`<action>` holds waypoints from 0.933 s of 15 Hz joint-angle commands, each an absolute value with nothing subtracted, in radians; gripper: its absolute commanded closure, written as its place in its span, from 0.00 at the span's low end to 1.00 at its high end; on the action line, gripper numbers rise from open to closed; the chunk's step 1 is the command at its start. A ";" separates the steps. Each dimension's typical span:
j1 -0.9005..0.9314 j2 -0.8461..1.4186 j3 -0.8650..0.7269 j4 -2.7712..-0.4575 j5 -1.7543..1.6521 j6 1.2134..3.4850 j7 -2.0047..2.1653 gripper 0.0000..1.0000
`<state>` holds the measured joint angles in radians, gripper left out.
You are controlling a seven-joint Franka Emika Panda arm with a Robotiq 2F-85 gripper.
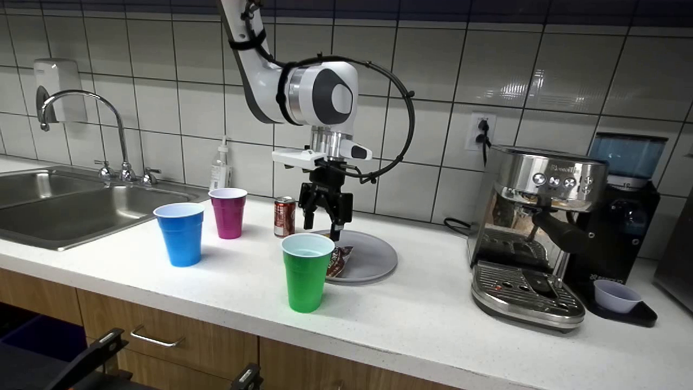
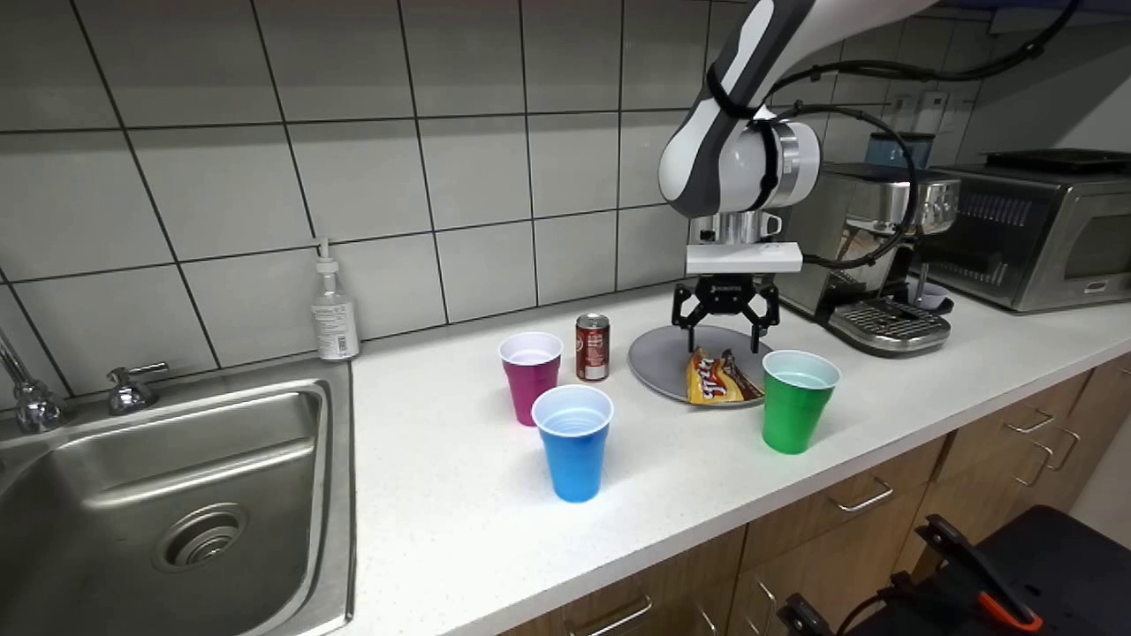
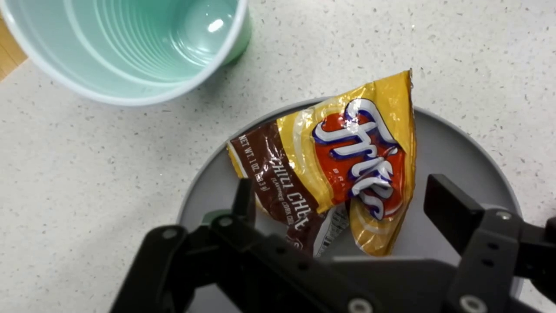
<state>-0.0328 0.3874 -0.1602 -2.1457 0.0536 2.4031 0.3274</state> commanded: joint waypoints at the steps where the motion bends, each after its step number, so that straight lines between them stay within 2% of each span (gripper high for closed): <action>1: -0.039 0.387 -0.155 -2.144 0.050 2.400 0.330 0.00; 14: -0.049 0.398 -0.126 -2.141 0.270 2.462 0.364 0.00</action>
<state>-0.0329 0.3976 -0.1401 -2.1442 0.2438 2.4327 0.3299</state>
